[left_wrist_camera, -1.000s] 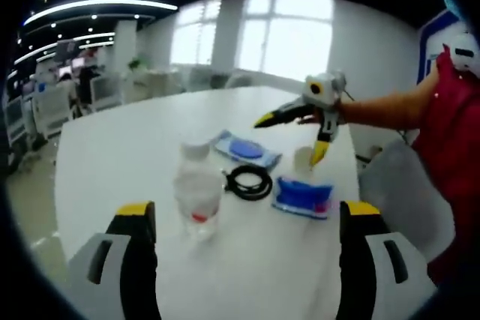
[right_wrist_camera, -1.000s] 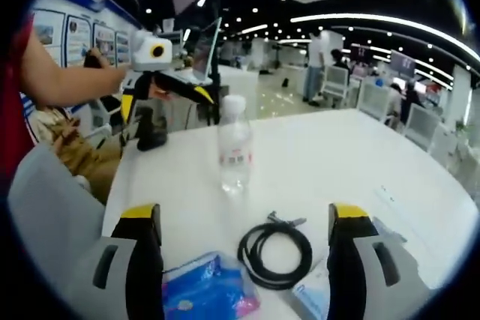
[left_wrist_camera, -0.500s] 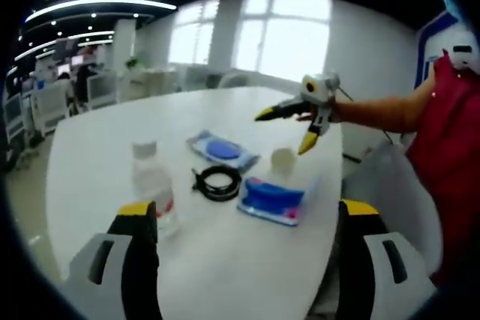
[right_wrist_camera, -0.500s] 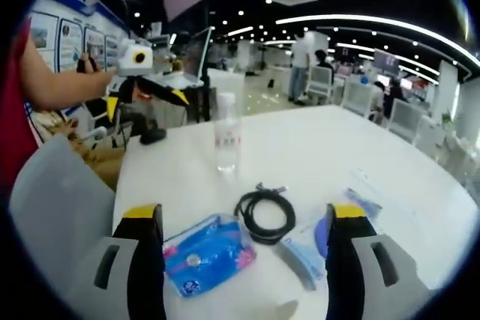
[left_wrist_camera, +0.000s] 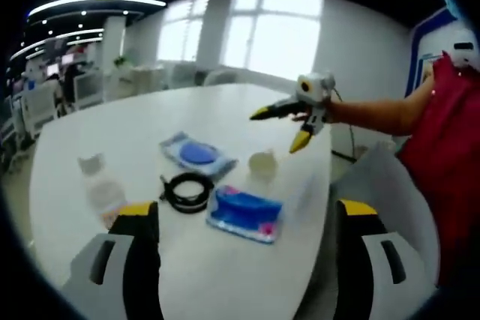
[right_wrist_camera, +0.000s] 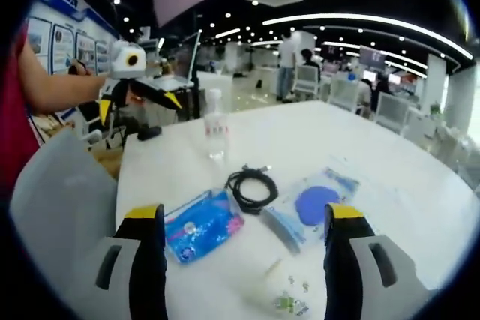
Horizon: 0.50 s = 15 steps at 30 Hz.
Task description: Arrange the tabletop items into an orderly group along one side of the table until the central work area is clear of visible clutter.
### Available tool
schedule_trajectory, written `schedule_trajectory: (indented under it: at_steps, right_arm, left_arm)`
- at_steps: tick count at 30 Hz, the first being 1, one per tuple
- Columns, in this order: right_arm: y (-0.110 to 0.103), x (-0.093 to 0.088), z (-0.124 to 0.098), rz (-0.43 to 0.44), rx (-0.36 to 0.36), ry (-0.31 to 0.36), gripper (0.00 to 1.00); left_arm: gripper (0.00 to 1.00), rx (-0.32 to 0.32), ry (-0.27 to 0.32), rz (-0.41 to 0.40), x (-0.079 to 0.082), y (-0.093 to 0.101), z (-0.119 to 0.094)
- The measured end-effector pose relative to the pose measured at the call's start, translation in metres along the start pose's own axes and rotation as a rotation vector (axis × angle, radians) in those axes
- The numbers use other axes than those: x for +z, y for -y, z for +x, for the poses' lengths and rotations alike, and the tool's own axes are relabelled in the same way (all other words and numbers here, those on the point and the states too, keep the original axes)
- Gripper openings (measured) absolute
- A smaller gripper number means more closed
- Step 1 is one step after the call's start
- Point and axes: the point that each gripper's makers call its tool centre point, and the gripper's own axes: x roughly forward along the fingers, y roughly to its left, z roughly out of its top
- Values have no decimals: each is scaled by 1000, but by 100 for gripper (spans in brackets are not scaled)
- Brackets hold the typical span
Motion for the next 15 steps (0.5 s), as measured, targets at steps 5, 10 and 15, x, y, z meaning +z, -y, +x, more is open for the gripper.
schedule_trajectory:
  at_steps: [5,10,15]
  right_arm:
    - [6,-2,-14,3,-17,12,86]
    - [10,-5,-20,9,-23,20,86]
    - [13,-2,-14,15,-20,26,85]
  left_arm:
    - [95,-9,-4,5,2,9,11]
    - [94,-17,-9,3,4,14,20]
    - [93,-26,-17,-1,6,15,34]
